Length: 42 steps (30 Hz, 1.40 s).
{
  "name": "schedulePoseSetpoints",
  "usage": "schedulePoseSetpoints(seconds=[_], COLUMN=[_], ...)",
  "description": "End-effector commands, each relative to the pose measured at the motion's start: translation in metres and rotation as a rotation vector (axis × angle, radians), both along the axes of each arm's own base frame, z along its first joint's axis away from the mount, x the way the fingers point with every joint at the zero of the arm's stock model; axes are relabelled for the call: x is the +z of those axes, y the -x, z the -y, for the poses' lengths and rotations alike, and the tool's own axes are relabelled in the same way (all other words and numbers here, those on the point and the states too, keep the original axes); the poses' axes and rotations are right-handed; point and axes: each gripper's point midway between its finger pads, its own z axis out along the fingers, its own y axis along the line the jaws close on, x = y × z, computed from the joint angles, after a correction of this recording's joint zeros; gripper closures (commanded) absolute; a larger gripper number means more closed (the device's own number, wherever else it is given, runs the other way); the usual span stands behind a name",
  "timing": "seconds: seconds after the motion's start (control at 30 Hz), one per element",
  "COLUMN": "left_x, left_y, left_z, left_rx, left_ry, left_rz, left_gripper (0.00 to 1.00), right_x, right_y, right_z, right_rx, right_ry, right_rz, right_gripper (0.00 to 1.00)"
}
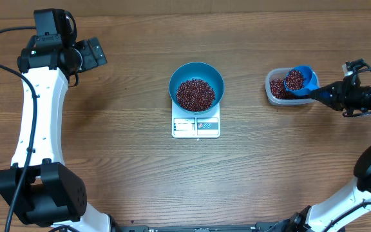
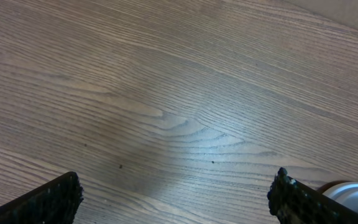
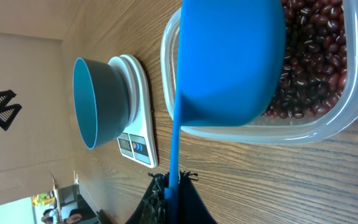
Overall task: Scoop item into bowl and weigh 150g on scale
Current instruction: 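Lift the filled scoop up out of the tub, right gripper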
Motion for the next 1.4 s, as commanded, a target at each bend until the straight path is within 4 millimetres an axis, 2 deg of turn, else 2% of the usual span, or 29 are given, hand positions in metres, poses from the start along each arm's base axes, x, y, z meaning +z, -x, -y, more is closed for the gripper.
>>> schedulePoseSetpoints(seconds=[0.0, 0.13, 0.3, 0.73, 0.9, 1.37], left_x=[-0.001, -0.001, -0.001, -0.001, -0.001, -0.001], left_y=[-0.003, -0.003, -0.003, -0.003, -0.003, -0.003], left_z=[0.004, 0.004, 0.004, 0.004, 0.004, 0.004], left_rx=[-0.008, -0.008, -0.008, -0.008, -0.008, -0.008], left_ry=[0.005, 0.005, 0.005, 0.005, 0.005, 0.005], left_rz=[0.0, 0.0, 0.0, 0.0, 0.0, 0.0], left_gripper=[0.0, 0.01, 0.0, 0.0, 0.0, 0.01], right_x=[0.03, 0.034, 0.048, 0.058, 0.072, 0.094], right_y=[-0.004, -0.003, -0.007, -0.004, -0.002, -0.004], right_z=[-0.001, -0.003, -0.003, 0.003, -0.005, -0.02], right_rx=[0.007, 0.003, -0.026, -0.061, -0.037, -0.025], right_ry=[0.013, 0.005, -0.075, -0.137, -0.196, -0.302], right_rz=[0.103, 0.105, 0.157, 0.176, 0.248, 0.32], right_gripper=[0.96, 0.96, 0.96, 0.96, 0.96, 0.96])
